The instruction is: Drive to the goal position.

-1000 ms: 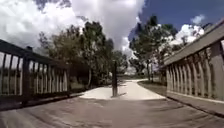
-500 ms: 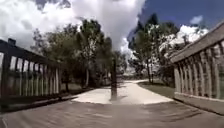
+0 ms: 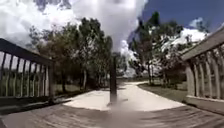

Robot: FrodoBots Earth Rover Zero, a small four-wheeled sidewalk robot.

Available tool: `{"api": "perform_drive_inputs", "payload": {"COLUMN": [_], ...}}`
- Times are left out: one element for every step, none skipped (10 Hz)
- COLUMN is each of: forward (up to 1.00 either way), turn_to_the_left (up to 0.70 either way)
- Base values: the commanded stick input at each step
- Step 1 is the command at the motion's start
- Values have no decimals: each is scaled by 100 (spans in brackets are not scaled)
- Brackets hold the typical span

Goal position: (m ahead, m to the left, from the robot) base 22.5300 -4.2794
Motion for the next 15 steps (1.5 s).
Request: {"api": "perform_drive_inputs", "payload": {"forward": [85, 85, 85, 85, 82, 80, 78, 78, 80, 83, 85, 85, 85, 85, 85], "turn_to_the_left": [-34, -34, -34, -34, -33, -32, -31, -31, -15, 0, 0, 0, 0, 0, 0]}}
